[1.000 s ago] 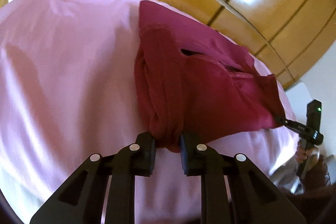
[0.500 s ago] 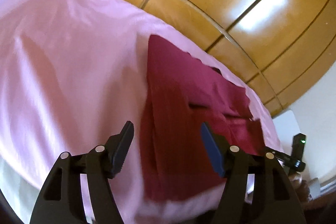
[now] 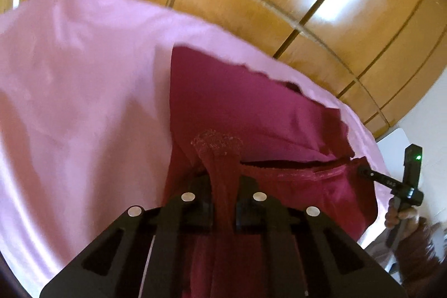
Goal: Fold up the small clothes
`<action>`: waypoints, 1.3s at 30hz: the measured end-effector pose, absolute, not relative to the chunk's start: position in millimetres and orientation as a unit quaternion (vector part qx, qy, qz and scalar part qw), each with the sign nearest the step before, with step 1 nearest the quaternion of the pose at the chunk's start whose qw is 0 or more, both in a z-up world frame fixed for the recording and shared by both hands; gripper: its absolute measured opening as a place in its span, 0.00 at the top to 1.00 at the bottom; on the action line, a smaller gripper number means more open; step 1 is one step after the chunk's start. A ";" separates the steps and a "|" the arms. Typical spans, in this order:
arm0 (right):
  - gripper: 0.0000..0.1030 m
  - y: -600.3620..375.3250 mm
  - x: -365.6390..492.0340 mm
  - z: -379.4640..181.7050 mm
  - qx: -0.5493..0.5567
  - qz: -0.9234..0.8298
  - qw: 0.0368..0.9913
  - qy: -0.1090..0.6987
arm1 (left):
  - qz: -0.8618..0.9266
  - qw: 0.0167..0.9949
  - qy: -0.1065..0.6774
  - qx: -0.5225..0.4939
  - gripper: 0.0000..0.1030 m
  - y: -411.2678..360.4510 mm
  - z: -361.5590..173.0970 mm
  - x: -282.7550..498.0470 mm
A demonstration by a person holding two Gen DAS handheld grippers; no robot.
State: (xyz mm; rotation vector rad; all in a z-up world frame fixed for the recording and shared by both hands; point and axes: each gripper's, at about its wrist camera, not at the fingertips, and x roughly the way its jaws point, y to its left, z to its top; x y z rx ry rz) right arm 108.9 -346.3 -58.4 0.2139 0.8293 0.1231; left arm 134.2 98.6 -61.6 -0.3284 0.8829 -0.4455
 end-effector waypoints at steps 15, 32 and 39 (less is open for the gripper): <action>0.92 -355.7 179.3 11.7 0.115 0.036 0.941 0.316 | -0.196 0.906 0.358 -0.114 0.92 92.0 -4.1 217.8; 0.53 -353.6 286.1 -47.6 0.074 -0.013 0.912 0.402 | -0.076 0.881 0.460 -0.079 0.74 73.1 -79.5 332.8; 0.40 -382.4 195.9 -45.0 0.124 0.066 0.906 0.400 | -0.130 0.867 0.454 -0.156 0.48 121.6 -66.6 262.2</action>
